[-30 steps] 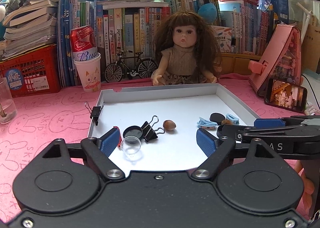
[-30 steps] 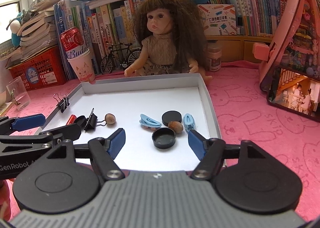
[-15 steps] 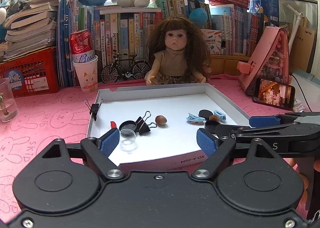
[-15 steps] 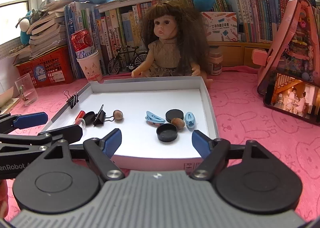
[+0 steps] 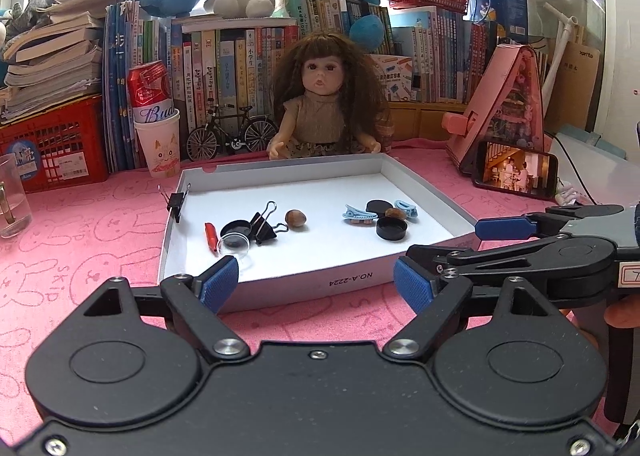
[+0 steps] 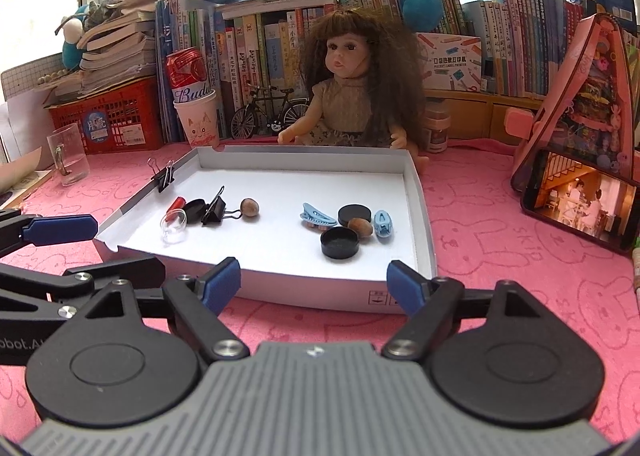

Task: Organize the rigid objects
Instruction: 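Withdraw both open tools toward the black lid and red tube on the cloth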

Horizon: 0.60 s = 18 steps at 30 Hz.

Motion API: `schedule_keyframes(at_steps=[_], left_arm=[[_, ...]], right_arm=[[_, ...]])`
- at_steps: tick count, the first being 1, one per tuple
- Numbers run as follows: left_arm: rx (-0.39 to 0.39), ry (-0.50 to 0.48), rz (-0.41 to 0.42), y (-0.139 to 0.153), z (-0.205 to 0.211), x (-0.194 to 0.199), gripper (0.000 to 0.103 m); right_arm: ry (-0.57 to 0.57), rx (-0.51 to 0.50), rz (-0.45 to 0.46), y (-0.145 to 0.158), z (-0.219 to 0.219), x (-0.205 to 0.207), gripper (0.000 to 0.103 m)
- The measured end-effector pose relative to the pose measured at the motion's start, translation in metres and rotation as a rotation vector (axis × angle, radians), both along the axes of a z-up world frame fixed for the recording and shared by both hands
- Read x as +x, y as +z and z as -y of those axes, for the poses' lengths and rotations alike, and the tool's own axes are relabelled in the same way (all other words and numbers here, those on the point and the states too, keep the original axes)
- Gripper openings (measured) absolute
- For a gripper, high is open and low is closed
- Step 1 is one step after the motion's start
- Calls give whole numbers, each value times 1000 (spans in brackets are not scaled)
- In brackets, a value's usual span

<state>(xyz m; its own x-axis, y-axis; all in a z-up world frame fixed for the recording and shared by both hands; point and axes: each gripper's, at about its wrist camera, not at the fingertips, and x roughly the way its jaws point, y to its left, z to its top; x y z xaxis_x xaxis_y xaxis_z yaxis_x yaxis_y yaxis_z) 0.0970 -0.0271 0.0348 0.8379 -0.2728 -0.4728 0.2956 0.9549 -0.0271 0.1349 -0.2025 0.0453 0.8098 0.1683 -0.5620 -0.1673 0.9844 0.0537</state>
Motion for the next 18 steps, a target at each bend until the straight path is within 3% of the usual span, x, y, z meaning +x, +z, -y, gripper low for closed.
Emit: schedule_keyframes(at_steps=[10, 18], left_arm=[[-3, -27, -33, -11, -2, -25, 84], [-37, -64, -90, -24, -7, -46, 83]], right_arm=[[18, -19, 4, -7, 2, -21, 89], [99, -34, 75, -13, 3, -53, 92]])
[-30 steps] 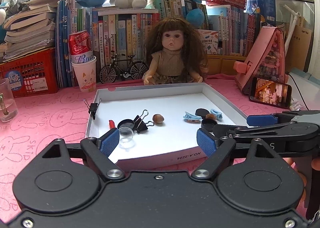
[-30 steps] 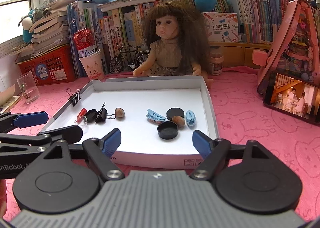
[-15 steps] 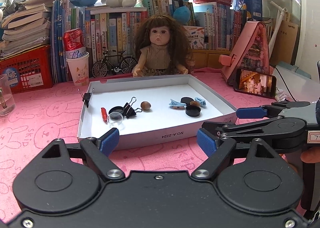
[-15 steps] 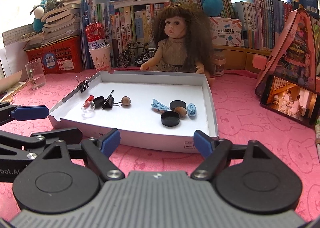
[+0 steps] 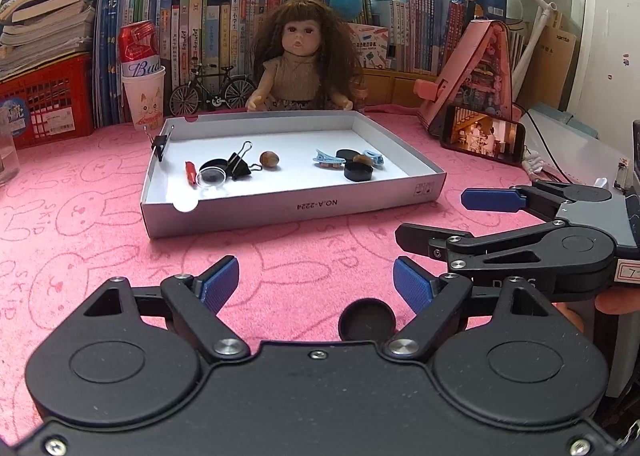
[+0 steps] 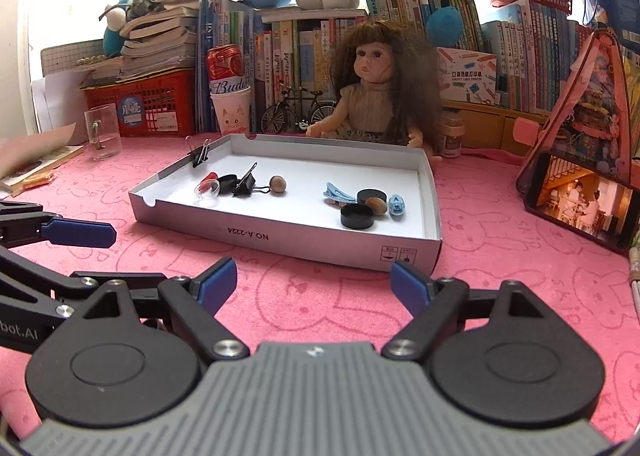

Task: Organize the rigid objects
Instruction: 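Withdraw both open tools toward the black lid and red tube on the cloth, then close the left tool on the black round lid while the right tool grasps the red tube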

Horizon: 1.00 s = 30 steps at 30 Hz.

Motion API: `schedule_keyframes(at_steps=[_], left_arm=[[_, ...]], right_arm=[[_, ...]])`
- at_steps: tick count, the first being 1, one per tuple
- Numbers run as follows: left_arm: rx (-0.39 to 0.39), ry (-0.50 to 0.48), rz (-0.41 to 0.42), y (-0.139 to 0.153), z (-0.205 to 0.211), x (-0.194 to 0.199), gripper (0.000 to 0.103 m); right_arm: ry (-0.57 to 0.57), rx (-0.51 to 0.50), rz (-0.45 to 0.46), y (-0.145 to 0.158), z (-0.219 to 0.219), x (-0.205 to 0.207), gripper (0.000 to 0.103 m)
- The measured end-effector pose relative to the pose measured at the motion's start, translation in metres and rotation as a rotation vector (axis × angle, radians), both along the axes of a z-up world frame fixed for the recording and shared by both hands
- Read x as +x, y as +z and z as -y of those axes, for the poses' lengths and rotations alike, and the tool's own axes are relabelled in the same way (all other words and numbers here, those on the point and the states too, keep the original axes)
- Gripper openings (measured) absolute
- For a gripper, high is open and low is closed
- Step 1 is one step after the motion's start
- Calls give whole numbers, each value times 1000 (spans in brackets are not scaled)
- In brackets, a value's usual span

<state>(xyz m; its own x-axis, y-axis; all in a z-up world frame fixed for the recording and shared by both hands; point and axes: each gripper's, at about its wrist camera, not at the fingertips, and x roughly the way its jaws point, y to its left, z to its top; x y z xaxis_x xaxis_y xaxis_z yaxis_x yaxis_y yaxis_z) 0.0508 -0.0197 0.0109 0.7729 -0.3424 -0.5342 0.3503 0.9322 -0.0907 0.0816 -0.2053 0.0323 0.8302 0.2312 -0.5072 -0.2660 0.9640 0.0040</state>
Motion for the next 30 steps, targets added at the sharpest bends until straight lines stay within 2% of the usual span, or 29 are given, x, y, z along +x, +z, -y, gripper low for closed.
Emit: schedule_keyframes(at_steps=[5, 10, 15, 17, 18, 22, 30], left_arm=[[-23, -53, -37, -7, -2, -10, 72], [-29, -80, -55, -13, 1, -14, 54], [-40, -94, -80, -19, 6, -11, 47], [-47, -84, -90, -21, 7, -8, 39], [-50, -76, -92, -21, 7, -7, 32], [-34, -18, -70, -17, 5, -5, 31], [-26, 37, -58, -13, -10, -2, 31]], right_arm=[[31, -20, 17, -4, 0, -16, 94], [35, -18, 6, -7, 4, -25, 95], [19, -16, -13, -12, 10, -31, 96], [11, -12, -22, -14, 13, -31, 96], [8, -7, -26, -14, 14, -31, 96], [18, 3, -32, -14, 16, -33, 96], [160, -6, -40, -12, -7, -45, 96]])
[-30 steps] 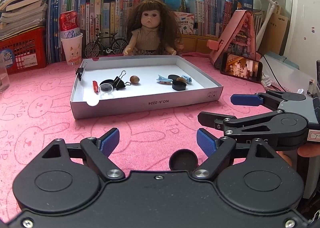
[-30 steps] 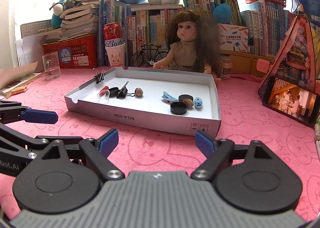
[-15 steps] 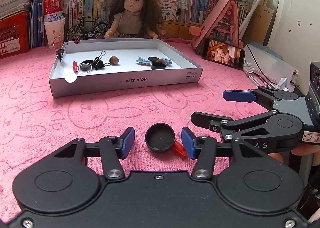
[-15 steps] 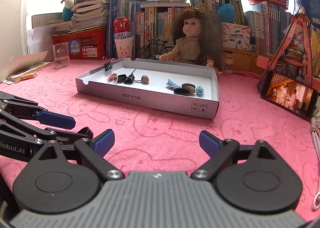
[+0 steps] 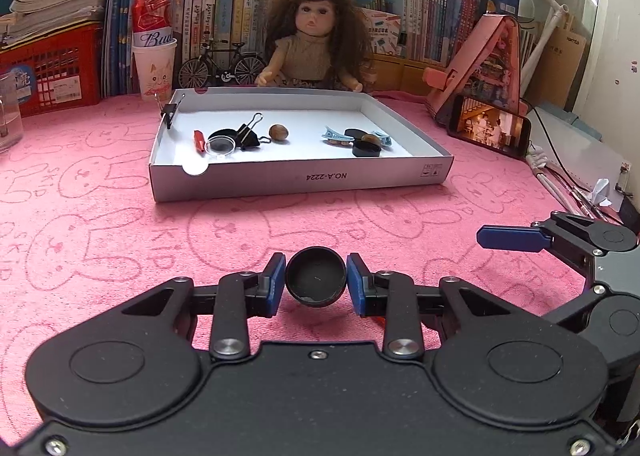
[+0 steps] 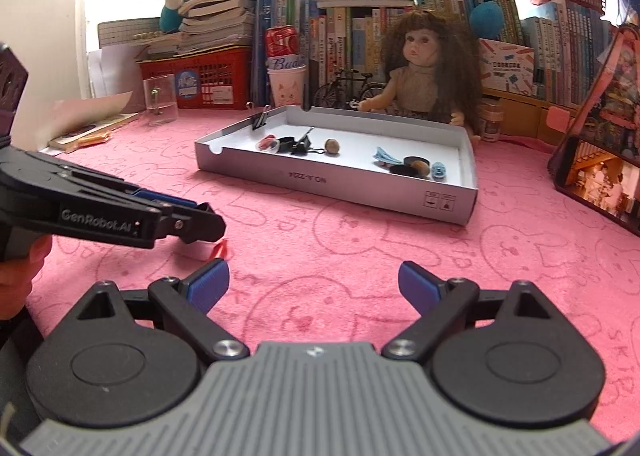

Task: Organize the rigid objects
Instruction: 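Close the left tool on the black round lid while the right tool grasps the red tube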

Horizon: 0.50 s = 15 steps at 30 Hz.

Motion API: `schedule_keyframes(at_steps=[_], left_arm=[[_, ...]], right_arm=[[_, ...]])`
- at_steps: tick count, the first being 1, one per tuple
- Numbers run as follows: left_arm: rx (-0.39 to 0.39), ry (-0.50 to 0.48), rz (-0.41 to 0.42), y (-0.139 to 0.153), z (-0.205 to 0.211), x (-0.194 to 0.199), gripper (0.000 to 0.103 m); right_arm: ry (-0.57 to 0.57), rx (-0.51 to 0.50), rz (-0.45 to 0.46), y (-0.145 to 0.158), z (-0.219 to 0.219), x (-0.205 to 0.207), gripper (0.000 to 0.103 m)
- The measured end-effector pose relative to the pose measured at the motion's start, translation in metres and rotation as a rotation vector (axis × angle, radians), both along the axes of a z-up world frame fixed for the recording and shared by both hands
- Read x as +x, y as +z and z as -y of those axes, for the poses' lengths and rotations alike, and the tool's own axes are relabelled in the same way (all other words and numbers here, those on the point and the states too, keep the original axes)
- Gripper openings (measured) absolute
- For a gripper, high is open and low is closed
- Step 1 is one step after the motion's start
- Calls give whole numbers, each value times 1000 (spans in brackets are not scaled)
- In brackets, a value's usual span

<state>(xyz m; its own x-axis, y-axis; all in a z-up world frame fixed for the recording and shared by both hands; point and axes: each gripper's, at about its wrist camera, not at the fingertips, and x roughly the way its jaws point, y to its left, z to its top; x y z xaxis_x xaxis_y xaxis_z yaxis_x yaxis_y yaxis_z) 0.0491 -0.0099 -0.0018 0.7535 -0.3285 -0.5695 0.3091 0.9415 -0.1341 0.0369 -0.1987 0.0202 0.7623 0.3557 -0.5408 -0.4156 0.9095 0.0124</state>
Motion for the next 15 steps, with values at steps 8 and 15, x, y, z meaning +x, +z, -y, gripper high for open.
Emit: schedule_keyframes(at_steps=[8, 15], left_arm=[[27, 13, -2, -3, -5, -1, 31], [29, 8, -10, -6, -2, 0, 31]], right_arm=[[46, -90, -30, -7, -28, 5, 96], [-14, -111, -38, -6, -21, 14, 97]])
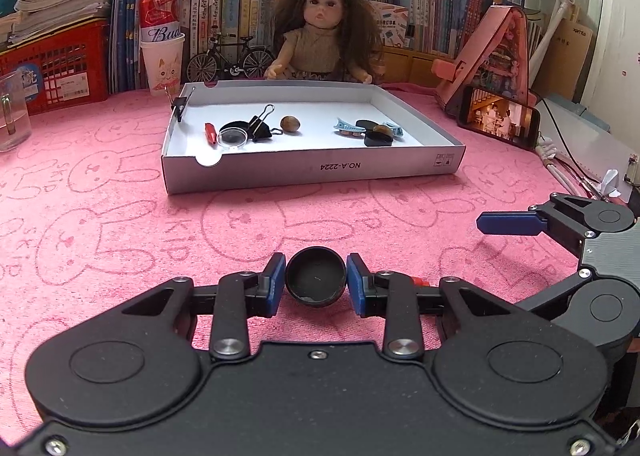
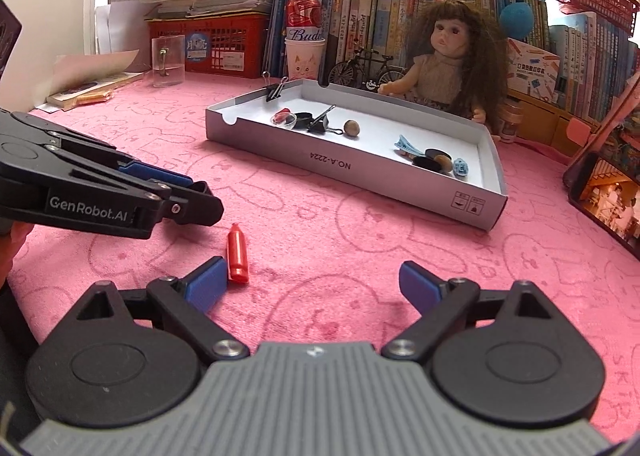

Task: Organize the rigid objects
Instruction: 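Close the left tool on the black round lid while the right tool grasps the red tube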

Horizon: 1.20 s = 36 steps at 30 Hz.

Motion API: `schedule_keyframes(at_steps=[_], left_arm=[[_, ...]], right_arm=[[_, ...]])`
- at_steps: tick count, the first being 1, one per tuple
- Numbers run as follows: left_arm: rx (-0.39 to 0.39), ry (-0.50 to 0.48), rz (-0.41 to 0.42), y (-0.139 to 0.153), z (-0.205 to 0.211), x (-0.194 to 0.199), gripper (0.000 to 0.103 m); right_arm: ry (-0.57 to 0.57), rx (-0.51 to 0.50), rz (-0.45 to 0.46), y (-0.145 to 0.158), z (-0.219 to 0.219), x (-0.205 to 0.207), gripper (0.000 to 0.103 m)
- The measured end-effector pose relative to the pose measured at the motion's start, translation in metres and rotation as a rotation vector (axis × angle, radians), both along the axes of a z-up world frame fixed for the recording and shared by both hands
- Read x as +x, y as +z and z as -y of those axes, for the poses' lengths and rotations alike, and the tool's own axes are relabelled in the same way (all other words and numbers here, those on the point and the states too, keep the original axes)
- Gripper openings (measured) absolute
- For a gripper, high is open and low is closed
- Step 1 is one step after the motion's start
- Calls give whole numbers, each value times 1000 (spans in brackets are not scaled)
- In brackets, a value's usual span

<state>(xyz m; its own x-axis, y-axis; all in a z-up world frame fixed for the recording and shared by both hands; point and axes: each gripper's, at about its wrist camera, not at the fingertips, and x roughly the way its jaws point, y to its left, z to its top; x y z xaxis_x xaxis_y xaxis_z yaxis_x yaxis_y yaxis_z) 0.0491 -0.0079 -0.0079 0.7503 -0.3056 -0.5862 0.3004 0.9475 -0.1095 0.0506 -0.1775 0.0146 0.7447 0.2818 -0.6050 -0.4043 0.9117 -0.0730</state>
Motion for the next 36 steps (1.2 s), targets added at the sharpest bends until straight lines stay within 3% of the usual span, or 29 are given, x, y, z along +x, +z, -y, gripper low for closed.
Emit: schedule_keyframes(at_steps=[17, 21, 31, 36], left_arm=[[34, -4, 50, 0, 16, -2, 31], [48, 15, 50, 2, 6, -3, 31], [75, 66, 58, 5, -20, -21, 31], [76, 84, 56, 6, -28, -25, 31]], right_arm=[[-88, 41, -31, 1, 15, 8, 97], [-33, 88, -35, 1, 16, 5, 97], [169, 69, -23, 6, -16, 14, 95], [242, 34, -37, 1, -36, 19, 88]])
